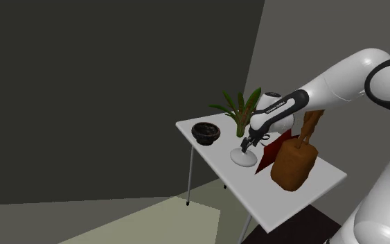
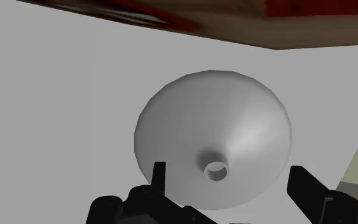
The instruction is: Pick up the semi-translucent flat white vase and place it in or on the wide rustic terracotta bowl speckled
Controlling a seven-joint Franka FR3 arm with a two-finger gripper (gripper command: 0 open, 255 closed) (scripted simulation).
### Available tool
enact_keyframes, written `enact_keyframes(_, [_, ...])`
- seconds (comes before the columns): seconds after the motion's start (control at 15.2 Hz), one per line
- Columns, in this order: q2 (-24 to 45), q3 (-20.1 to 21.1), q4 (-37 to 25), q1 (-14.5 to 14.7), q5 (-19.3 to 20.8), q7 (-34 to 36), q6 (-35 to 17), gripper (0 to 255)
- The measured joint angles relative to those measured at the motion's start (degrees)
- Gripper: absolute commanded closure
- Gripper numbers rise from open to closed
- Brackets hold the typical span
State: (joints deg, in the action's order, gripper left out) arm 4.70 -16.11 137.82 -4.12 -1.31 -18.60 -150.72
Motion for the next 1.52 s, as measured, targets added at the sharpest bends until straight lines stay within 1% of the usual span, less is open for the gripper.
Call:
enact_keyframes(0.26, [3.1, 0.4, -0.2, -0.3, -1.8, -1.3, -2.8, 0])
enact_keyframes(0.73, [3.9, 0.6, -0.3, -0.4, -2.3, -1.7, -3.5, 0])
enact_keyframes(0.79, [3.9, 0.6, -0.3, -0.4, -2.3, -1.7, -3.5, 255])
enact_keyframes(1.52, [3.5, 0.5, -0.3, -0.3, -2.1, -1.5, -3.1, 255])
